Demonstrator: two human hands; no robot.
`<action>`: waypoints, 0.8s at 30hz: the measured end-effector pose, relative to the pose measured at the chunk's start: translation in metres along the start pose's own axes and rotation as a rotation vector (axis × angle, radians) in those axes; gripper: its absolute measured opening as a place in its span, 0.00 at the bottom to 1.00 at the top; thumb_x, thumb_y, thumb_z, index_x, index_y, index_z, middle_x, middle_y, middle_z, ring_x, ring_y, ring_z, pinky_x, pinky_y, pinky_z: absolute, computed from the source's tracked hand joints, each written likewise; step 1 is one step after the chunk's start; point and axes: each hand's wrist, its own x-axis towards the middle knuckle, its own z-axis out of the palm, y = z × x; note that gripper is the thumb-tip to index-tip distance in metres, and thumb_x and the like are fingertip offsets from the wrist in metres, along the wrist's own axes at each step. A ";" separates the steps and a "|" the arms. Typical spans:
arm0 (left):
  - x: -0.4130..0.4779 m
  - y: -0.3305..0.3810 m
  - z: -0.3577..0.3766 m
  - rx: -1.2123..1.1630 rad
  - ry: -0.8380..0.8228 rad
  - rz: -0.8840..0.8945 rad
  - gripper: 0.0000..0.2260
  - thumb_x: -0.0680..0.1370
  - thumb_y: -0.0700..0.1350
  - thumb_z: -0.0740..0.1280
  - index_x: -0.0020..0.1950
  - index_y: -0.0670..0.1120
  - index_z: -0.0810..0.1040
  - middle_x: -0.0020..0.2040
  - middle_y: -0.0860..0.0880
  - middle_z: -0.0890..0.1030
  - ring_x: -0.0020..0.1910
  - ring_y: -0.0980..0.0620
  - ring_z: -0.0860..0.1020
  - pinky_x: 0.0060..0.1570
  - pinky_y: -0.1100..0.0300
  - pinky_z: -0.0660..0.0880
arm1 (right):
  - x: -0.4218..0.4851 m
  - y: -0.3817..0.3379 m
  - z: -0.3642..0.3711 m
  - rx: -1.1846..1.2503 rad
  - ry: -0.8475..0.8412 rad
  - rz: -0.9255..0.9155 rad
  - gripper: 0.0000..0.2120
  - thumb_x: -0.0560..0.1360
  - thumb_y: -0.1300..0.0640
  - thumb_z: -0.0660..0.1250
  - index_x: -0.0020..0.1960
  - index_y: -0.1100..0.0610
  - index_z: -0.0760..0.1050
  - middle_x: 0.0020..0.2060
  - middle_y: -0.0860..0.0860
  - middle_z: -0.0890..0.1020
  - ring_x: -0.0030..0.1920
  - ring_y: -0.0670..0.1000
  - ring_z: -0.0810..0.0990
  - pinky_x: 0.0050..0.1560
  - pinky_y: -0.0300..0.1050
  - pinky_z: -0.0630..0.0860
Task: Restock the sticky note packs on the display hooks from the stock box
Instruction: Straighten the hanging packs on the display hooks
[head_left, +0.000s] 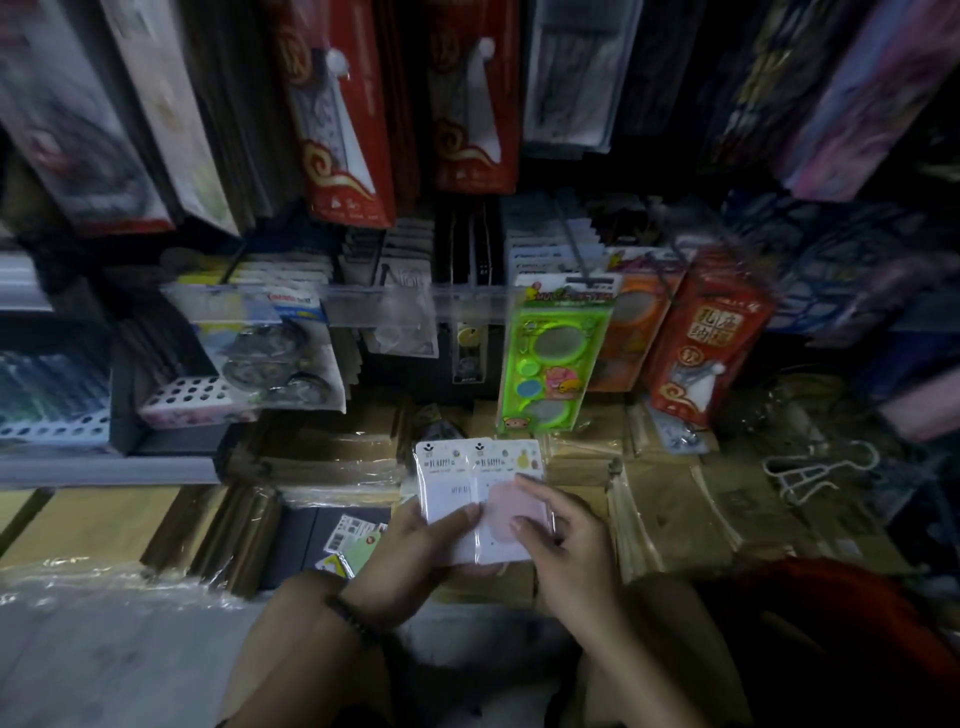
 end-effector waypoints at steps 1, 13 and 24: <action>-0.007 0.008 0.003 0.022 -0.026 0.020 0.18 0.83 0.40 0.70 0.72 0.40 0.76 0.65 0.36 0.83 0.63 0.32 0.83 0.52 0.42 0.85 | -0.004 -0.011 -0.005 0.013 0.013 -0.007 0.22 0.77 0.66 0.73 0.64 0.43 0.84 0.62 0.37 0.84 0.66 0.40 0.81 0.69 0.51 0.78; -0.087 0.178 0.076 0.268 -0.026 0.491 0.22 0.80 0.33 0.72 0.72 0.44 0.75 0.66 0.43 0.85 0.62 0.39 0.85 0.55 0.40 0.84 | -0.016 -0.207 -0.072 0.188 0.025 -0.293 0.23 0.77 0.67 0.75 0.64 0.44 0.84 0.63 0.40 0.85 0.62 0.42 0.85 0.62 0.47 0.83; -0.129 0.333 0.140 0.324 -0.088 0.745 0.24 0.81 0.30 0.67 0.73 0.50 0.73 0.66 0.45 0.84 0.64 0.42 0.84 0.60 0.41 0.83 | 0.013 -0.373 -0.116 0.186 0.075 -0.599 0.24 0.79 0.71 0.70 0.64 0.44 0.82 0.57 0.30 0.84 0.61 0.52 0.83 0.64 0.52 0.80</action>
